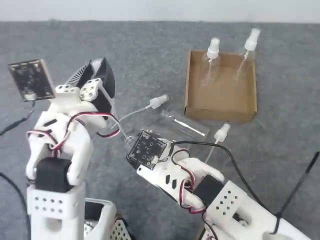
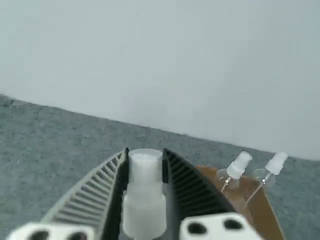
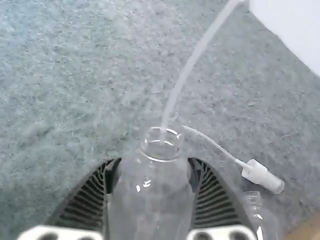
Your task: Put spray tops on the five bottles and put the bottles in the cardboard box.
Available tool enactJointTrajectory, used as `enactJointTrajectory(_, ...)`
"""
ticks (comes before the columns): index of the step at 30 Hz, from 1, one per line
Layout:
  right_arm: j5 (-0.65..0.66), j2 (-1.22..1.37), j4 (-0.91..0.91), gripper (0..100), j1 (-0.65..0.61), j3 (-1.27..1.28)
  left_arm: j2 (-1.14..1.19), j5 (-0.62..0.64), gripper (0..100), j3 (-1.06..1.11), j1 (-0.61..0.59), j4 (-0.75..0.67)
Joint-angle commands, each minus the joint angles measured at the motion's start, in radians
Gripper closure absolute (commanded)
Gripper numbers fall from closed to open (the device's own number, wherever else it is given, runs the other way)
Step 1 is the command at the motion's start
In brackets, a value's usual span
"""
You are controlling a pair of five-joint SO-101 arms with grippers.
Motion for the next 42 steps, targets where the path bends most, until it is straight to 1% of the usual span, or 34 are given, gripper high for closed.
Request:
enactJointTrajectory(1, -0.005, -0.039, -0.018, 99.2, -0.005, -0.014, -0.017, 0.015, 99, 0.015, 0.002, -0.028)
enactJointTrajectory(5, -0.003, -0.041, 0.033, 99.2, -0.004, -0.011, -0.018, 0.017, 99, 0.051, 0.002, -0.023)
enactJointTrajectory(7, -0.005, -0.041, 0.03, 99.2, -0.004, -0.011, -0.018, 0.017, 99, 0.071, 0.005, -0.008)
enactJointTrajectory(11, -0.015, -0.039, -0.064, 99.2, 0.016, -0.003, -0.023, 0.011, 99, 0.094, 0.048, 0.049)
enactJointTrajectory(14, -0.094, -0.039, -0.191, 99.2, 0.07, 0.038, -0.091, -0.003, 99, 0.117, 0.078, 0.083)
enactJointTrajectory(16, -0.137, -0.039, -0.243, 99.2, 0.105, 0.063, -0.155, -0.061, 99, 0.168, 0.086, 0.077)
enactJointTrajectory(18, -0.147, -0.039, -0.286, 99.2, 0.125, 0.072, -0.213, -0.084, 99, 0.242, 0.095, 0.04)
enactJointTrajectory(22, -0.146, -0.039, -0.315, 99.2, 0.114, 0.077, -0.292, -0.089, 99, 0.344, 0.161, 0.003)
enactJointTrajectory(27, -0.146, -0.039, -0.318, 99.2, 0.114, 0.106, -0.298, -0.123, 98, 0.355, 0.238, 0.011)
enactJointTrajectory(32, -0.146, -0.039, -0.317, 99.2, 0.113, 0.109, -0.299, -0.123, 88, 0.349, 0.239, 0.023)
enactJointTrajectory(36, -0.146, -0.039, -0.315, 99.2, 0.116, 0.109, -0.298, -0.127, 87, 0.297, 0.239, 0.094)
enactJointTrajectory(39, -0.146, -0.039, -0.314, 99.2, 0.116, 0.109, -0.298, -0.178, 88, 0.255, 0.236, 0.11)
enactJointTrajectory(42, -0.146, -0.039, -0.309, 99.2, 0.116, 0.109, -0.295, -0.192, 88, 0.231, 0.163, 0.089)
